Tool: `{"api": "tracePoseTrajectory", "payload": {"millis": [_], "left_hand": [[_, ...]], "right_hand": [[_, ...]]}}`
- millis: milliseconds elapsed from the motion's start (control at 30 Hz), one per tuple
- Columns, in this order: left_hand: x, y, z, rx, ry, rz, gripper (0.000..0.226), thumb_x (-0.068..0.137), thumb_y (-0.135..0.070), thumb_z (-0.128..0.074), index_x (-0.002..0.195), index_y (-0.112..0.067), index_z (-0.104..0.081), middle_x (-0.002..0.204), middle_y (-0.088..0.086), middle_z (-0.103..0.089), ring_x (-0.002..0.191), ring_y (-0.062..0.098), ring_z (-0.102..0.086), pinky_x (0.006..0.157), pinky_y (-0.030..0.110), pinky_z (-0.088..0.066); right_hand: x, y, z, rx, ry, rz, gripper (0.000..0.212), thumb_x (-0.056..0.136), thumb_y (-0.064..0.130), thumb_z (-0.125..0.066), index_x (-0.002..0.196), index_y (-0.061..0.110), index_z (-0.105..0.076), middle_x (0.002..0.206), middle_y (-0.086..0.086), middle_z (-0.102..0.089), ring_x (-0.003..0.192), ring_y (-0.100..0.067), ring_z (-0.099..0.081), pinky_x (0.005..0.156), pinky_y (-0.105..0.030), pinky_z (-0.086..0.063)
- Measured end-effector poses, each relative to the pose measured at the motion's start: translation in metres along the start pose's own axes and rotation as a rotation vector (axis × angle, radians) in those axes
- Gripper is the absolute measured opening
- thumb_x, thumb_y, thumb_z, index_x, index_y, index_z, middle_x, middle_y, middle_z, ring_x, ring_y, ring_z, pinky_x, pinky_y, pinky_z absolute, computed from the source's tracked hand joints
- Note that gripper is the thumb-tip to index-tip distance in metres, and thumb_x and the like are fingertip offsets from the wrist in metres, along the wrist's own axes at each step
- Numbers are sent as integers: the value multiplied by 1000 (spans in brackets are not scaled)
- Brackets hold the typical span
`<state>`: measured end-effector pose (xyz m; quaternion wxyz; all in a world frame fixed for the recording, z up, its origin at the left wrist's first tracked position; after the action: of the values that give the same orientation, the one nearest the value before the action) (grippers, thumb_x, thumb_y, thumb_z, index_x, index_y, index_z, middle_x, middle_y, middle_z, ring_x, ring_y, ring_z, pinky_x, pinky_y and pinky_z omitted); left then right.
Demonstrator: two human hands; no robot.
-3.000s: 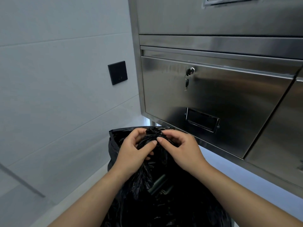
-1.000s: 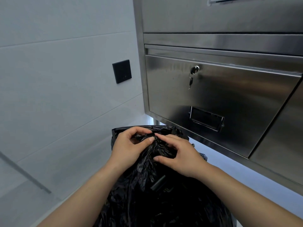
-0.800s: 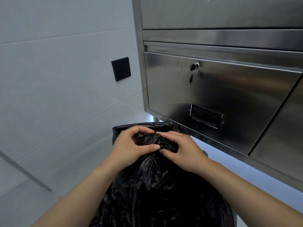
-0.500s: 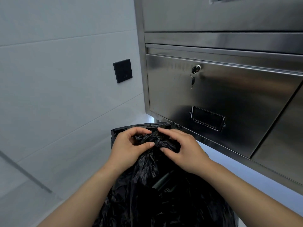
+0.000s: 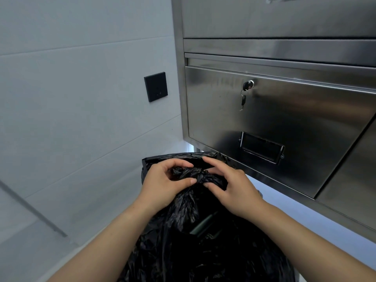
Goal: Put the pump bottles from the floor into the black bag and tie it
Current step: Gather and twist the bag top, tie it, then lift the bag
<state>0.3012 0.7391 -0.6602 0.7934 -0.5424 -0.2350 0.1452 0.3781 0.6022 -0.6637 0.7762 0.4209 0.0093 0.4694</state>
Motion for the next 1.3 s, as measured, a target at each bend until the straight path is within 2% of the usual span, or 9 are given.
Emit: {"api": "tracePoseTrajectory", "payload": {"millis": [133,267,433,533,633,800,933,1133,1300], "left_hand": [[0,-2,-1,21,36,-46,37,65,-13,-84,90,-39,-72,95,-12,-73,93,5,-68,89,27,-51],[-1,-5,-7,178,67,-137,35,73,-25,-78,96,-49,-66,105,-17,-66,106,-4,-58,95,18,-41],[0,1,-8,167,75,-123,24,75,-30,-74,92,-44,-65,96,-21,-70,93,-2,-64,85,23,-46],[1,0,-7,168,66,-138,20,73,-35,-71,91,-43,-65,94,-22,-70,91,-3,-64,84,22,-46],[1,1,-8,147,75,-136,20,77,-29,-72,92,-40,-65,94,-20,-70,92,-1,-65,86,25,-48],[1,1,-8,107,77,-134,18,76,-34,-69,92,-41,-64,95,-18,-70,92,0,-65,84,22,-47],[-2,2,-17,50,135,-108,22,73,-39,-70,95,-40,-63,99,-17,-71,95,1,-66,84,19,-49],[-2,1,-17,129,187,-108,20,81,-22,-71,91,-36,-61,94,-20,-70,90,-2,-65,81,9,-44],[-2,1,-20,126,221,-96,18,85,-20,-67,94,-33,-59,91,-19,-69,89,0,-65,81,17,-48]], "right_hand": [[3,3,1,23,-19,-2,55,84,25,-65,132,40,-43,102,19,-64,101,4,-55,91,-17,-39],[5,6,0,71,1,12,54,85,22,-62,131,41,-41,101,19,-64,94,-3,-61,87,-21,-44],[4,7,-5,260,30,-2,53,84,7,-62,125,36,-46,95,11,-65,97,-4,-63,93,-23,-45],[5,3,-6,341,42,-43,57,83,2,-62,121,41,-47,92,11,-64,91,-6,-65,88,-18,-46],[6,-1,-6,379,38,-78,60,83,-1,-62,122,41,-46,98,11,-60,86,-7,-66,86,-22,-50],[7,-5,-13,331,90,-119,52,86,10,-62,125,39,-43,95,10,-64,96,-1,-62,91,-20,-43],[8,-5,-11,319,87,-126,47,90,13,-54,132,30,-40,99,13,-67,97,-2,-62,91,-25,-47],[6,-3,-12,214,165,-114,56,92,19,-53,141,30,-29,95,15,-71,93,1,-62,87,-20,-45],[7,0,-12,213,176,-107,47,93,18,-50,136,28,-34,91,5,-71,88,-13,-64,87,-37,-48]]}}
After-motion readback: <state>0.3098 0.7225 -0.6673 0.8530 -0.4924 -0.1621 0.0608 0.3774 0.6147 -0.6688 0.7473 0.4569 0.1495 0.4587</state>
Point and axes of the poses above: each hand's wrist, its own x-axis towards the middle knuckle, its own z-axis out of the back of the hand, y = z × x, the point moved 10 cm from there along x, towards the middle knuckle
